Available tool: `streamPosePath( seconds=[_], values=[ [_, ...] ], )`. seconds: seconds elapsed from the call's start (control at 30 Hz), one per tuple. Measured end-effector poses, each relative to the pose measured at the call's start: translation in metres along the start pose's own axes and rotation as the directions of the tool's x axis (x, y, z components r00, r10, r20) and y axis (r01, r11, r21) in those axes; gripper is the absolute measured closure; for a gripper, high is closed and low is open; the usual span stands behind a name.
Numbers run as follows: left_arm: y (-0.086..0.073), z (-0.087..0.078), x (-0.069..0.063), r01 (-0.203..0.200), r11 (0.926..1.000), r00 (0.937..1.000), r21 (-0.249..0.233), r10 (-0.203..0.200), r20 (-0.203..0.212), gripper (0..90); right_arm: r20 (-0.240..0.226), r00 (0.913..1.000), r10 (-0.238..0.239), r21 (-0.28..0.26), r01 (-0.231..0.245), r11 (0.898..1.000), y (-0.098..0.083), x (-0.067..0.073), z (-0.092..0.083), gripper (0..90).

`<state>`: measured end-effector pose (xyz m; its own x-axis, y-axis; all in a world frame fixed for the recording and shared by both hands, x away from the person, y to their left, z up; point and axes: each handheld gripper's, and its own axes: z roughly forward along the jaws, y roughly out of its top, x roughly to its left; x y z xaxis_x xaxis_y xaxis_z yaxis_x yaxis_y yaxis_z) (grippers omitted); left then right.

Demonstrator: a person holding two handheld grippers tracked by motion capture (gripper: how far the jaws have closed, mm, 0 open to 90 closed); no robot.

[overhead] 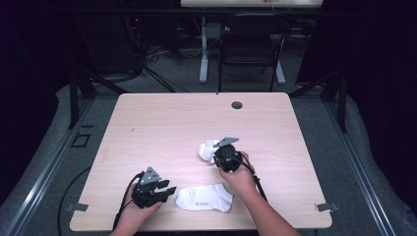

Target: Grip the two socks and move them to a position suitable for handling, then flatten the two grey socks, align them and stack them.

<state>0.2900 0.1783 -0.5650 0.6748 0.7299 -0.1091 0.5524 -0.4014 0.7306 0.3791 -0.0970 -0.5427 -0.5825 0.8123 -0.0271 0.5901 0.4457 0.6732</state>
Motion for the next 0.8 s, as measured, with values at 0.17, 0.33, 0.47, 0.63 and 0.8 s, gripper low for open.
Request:
streamPosePath(
  seconds=[0.17, 0.33, 0.47, 0.63, 0.8],
  values=[
    [0.000, 0.002, 0.001, 0.001, 1.0000, 1.0000, 0.001, -0.001, 0.005, 59.7, 0.026, 0.9996, 0.015, -0.004, -0.014, 1.000, 0.009, -0.003, 0.022, 81.4],
    [0.000, 0.002, 0.002, 0.013, 0.9999, 0.9999, -0.003, -0.013, 0.009, 58.9, 0.024, 0.9996, 0.014, 0.015, -0.015, 1.000, 0.011, -0.004, 0.033, 79.0],
    [0.001, 0.003, 0.004, 0.016, 0.9999, 0.9999, -0.003, -0.015, 0.007, 56.9, 0.007, 0.9999, 0.014, 0.021, -0.014, 1.000, 0.008, -0.002, 0.041, 81.2],
    [0.001, 0.003, 0.007, 0.018, 0.9998, 0.9998, -0.008, -0.018, -0.003, 56.3, -0.017, 0.9998, 0.007, 0.016, -0.006, 1.000, 0.004, 0.003, 0.041, 86.6],
    [0.002, 0.005, 0.008, 0.026, 0.9996, 0.9996, -0.014, -0.026, -0.013, 56.1, -0.050, 0.9987, -0.008, 0.007, 0.008, 1.000, 0.000, 0.014, 0.039, 87.5]
  ],
)
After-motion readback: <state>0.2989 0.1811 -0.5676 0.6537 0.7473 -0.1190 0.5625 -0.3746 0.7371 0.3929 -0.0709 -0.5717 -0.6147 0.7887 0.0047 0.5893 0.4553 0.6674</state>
